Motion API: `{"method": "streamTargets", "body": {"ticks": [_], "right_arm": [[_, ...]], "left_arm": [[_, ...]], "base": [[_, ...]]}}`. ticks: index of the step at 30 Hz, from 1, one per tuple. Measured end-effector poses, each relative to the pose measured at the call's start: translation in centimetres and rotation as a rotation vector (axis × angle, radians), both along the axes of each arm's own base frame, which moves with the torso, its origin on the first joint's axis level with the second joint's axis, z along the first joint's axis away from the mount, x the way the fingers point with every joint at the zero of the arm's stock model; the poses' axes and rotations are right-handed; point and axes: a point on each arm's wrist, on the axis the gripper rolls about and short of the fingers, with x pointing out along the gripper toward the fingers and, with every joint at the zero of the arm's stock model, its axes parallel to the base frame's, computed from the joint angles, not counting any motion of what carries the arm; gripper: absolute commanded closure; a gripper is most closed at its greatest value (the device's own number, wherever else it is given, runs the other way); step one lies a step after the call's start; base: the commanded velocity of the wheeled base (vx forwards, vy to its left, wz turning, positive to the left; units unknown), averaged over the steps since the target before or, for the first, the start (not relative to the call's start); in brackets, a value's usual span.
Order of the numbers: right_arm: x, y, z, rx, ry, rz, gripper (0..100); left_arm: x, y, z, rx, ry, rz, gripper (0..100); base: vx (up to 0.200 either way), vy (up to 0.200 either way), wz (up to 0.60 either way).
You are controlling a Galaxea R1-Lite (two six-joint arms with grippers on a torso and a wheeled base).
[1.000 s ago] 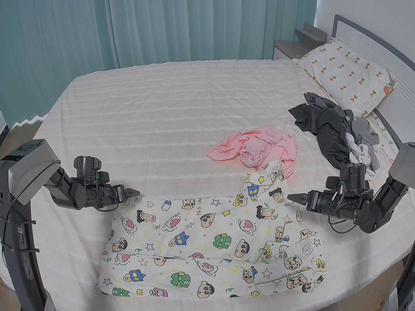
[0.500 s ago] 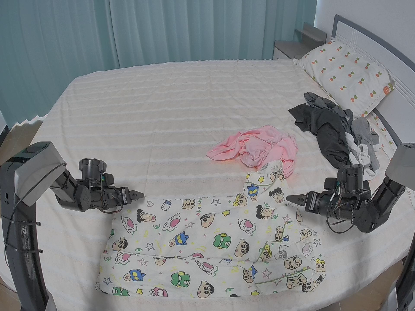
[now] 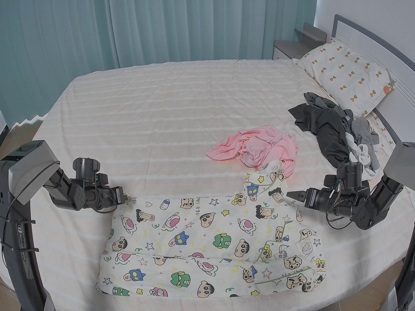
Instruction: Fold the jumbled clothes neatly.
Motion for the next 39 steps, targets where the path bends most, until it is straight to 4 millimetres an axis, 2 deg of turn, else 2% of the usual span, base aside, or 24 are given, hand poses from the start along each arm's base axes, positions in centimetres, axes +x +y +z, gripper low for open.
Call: {"method": "streamTargets", "body": {"ticks": [6, 15, 23, 34, 35, 39], "right_arm": [[1.6, -0.1, -0.2, -0.007, -0.022, 0.0, 0], [5.3, 0.0, -0.6, -0.045, -0.001, 0.025, 0], [8.1, 0.5, -1.3, -0.062, 0.046, 0.142, 0], [10.1, 1.4, -2.7, -0.079, 0.037, 0.28, 0], [10.2, 1.5, -2.9, -0.08, 0.037, 0.287, 100], [10.3, 1.8, -3.4, -0.071, 0.034, 0.32, 100]], "left_arm": [[0.0, 0.1, 0.8, 0.002, -0.026, 0.007, 100], [-0.2, 0.1, 2.3, -0.005, -0.055, 0.019, 100], [-0.5, 0.1, 3.0, -0.007, -0.068, 0.023, 100], [-0.7, 0.1, 3.4, -0.007, -0.074, 0.022, 100], [-0.7, 0.1, 3.4, -0.007, -0.074, 0.022, 100], [-0.8, 0.0, 3.5, -0.007, -0.074, 0.022, 100]], "base": [[0.0, 0.0, 0.0], [0.0, 0.0, 0.0], [0.0, 0.0, 0.0], [0.0, 0.0, 0.0], [0.0, 0.0, 0.0], [0.0, 0.0, 0.0]]}}
